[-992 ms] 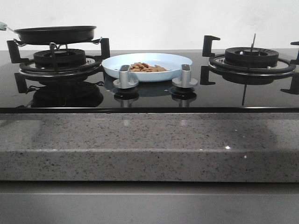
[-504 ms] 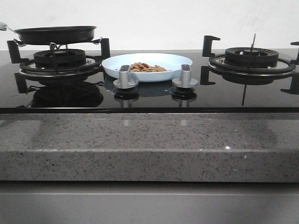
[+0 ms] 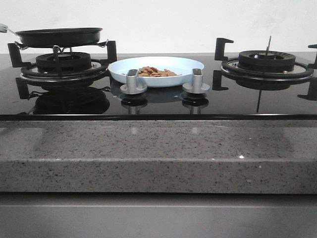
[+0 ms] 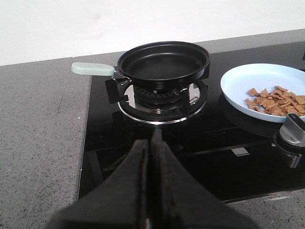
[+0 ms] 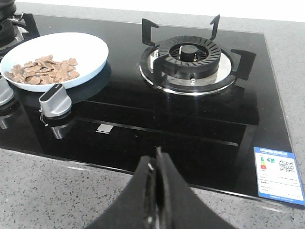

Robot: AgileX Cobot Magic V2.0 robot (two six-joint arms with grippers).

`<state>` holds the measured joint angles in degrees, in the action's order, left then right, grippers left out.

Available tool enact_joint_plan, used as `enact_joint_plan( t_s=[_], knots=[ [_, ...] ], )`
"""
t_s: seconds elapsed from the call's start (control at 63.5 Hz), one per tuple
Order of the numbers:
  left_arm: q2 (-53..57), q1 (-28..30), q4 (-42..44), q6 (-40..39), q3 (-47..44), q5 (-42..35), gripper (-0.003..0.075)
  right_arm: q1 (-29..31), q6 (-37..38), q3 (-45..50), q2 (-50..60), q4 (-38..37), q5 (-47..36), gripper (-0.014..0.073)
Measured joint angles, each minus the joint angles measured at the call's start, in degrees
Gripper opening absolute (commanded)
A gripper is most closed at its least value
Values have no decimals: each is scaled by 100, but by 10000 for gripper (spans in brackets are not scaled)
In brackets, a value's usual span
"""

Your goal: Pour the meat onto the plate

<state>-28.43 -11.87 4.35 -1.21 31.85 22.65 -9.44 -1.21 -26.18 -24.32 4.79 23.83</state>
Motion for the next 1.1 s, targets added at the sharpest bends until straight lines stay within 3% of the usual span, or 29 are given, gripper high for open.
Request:
enact_joint_plan(
  t_s=[0.851,1.103],
  knots=[
    [23,0,0,0,-20,-24,-20,0,0,0,0,0,0,-59],
    [958,269,-78,0,-920,-249,-20,0,0,0,0,0,-7,-59]
  ],
)
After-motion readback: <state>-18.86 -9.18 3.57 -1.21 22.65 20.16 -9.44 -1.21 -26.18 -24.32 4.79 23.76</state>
